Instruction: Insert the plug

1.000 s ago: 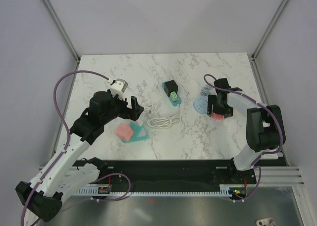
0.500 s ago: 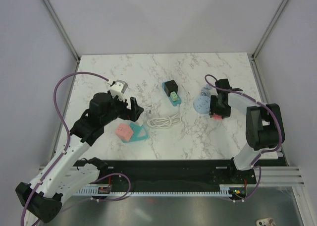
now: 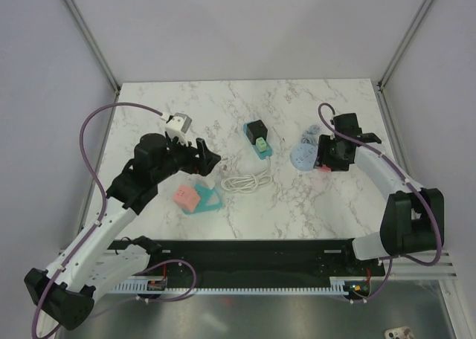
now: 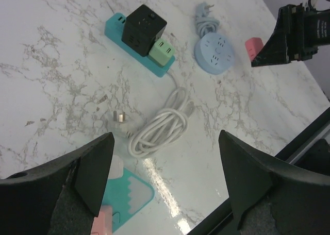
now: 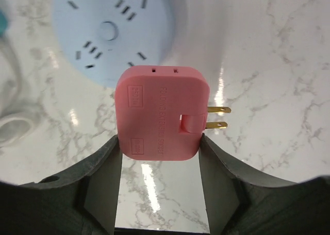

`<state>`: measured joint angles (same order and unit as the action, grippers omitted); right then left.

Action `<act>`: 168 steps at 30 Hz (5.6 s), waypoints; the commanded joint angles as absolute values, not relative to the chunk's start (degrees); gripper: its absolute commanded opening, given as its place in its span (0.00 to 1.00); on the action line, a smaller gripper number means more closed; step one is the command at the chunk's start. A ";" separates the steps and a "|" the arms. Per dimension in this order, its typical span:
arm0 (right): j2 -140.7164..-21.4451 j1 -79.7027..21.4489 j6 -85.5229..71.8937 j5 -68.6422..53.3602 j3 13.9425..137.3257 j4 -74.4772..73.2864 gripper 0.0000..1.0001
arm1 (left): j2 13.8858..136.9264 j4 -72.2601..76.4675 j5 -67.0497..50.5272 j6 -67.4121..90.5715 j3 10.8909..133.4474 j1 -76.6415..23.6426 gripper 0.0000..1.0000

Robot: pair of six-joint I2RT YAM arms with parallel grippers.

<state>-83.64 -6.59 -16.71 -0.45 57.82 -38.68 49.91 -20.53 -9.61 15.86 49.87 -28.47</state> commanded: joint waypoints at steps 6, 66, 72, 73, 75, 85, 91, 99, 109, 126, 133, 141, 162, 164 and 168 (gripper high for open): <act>-71.29 -9.05 -22.75 -41.40 57.40 -23.53 0.09 | 55.36 -9.24 -17.19 21.89 56.51 -28.30 0.89; -63.28 -26.28 -69.17 -59.41 40.78 31.73 0.04 | 59.76 29.27 -36.91 -25.49 42.97 -45.44 0.81; -63.37 -26.54 -69.17 -59.41 40.34 31.82 0.04 | 60.29 29.27 -38.23 -25.40 43.42 -45.44 0.72; -63.37 -26.54 -69.17 -59.50 40.43 31.82 0.04 | 60.47 29.27 -38.58 -25.40 43.50 -45.44 0.68; -63.37 -26.54 -68.82 -59.59 40.60 31.38 0.06 | 60.64 29.09 -38.85 -25.23 43.51 -45.44 0.41; -61.26 -26.46 -55.73 -56.52 48.25 9.51 0.67 | 58.62 25.67 -36.92 -26.02 41.40 -45.44 0.02; -61.52 -26.37 -44.83 -53.87 52.82 -6.76 0.70 | 57.05 22.50 -33.93 -26.98 41.22 -45.44 0.02; -61.09 -25.93 -39.12 -50.63 56.42 -15.89 0.75 | 56.69 18.64 -31.30 -27.68 42.27 -45.44 0.02; -62.58 -26.63 -33.59 -37.54 62.83 -23.81 0.59 | 60.11 9.24 -25.93 -29.44 46.40 -45.44 0.02; -69.78 -34.71 -30.32 -20.92 72.60 -31.38 0.54 | 61.88 6.59 -23.73 -29.71 47.90 -45.44 0.02; -72.42 -39.19 -31.11 -18.63 74.70 -31.11 0.54 | 62.31 6.68 -23.82 -29.53 47.64 -45.44 0.02; -77.34 -43.85 -30.15 -11.96 77.17 -36.12 0.47 | 62.49 6.68 -23.20 -29.27 47.64 -45.44 0.02; -84.37 -27.61 -5.46 2.01 85.43 -47.98 0.00 | 58.02 -2.90 -14.95 -20.31 50.80 -45.44 1.00; -86.64 -23.58 -3.01 3.43 85.26 -49.12 0.00 | 55.38 -3.16 -14.15 -16.98 50.19 -45.44 1.00; -91.31 -20.75 -0.45 7.81 85.95 -51.32 0.00 | 52.39 -5.88 -8.89 -9.68 50.62 -45.35 1.00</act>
<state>-88.55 -21.45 -6.37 3.09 83.83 -47.75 54.72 -3.66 -14.02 -17.69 49.01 -45.41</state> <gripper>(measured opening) 0.283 0.994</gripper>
